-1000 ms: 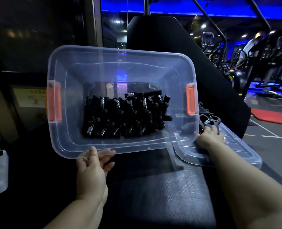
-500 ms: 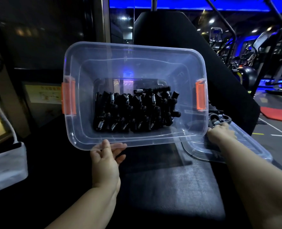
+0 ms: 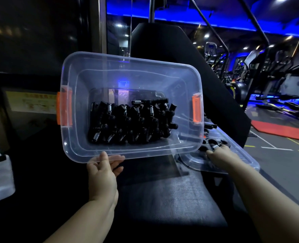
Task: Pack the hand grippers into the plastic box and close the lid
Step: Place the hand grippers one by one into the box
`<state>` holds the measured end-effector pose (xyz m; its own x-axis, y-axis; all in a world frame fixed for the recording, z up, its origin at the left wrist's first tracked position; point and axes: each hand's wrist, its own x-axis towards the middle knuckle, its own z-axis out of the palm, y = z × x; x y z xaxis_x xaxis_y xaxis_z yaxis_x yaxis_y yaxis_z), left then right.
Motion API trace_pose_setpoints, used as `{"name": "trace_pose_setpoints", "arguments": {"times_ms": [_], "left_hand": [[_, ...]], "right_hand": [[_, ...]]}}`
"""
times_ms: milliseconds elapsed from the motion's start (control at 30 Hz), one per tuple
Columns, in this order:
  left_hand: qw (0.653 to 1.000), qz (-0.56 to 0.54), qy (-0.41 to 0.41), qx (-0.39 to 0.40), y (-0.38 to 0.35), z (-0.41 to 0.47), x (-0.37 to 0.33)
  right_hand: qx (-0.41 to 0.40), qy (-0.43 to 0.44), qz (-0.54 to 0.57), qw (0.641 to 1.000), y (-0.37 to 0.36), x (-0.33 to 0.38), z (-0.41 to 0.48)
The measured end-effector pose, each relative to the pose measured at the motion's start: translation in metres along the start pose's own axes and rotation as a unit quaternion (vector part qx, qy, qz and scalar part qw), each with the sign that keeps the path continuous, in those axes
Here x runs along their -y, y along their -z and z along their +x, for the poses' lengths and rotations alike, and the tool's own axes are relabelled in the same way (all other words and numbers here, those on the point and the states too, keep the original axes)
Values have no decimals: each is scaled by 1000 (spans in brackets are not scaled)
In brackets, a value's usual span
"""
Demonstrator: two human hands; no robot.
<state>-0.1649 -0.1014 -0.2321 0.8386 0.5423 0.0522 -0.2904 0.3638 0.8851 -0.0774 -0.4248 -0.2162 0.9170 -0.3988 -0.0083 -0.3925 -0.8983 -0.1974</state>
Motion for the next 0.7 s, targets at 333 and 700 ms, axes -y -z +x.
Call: {"name": "trace_pose_setpoints", "arguments": {"times_ms": [333, 700], "left_hand": [[1000, -11, 4, 15, 1, 0, 0], [1000, -8, 2, 18, 3, 3, 3]], "right_hand": [[-106, 19, 7, 994, 9, 7, -32], [-7, 90, 52, 995, 10, -11, -14]]}}
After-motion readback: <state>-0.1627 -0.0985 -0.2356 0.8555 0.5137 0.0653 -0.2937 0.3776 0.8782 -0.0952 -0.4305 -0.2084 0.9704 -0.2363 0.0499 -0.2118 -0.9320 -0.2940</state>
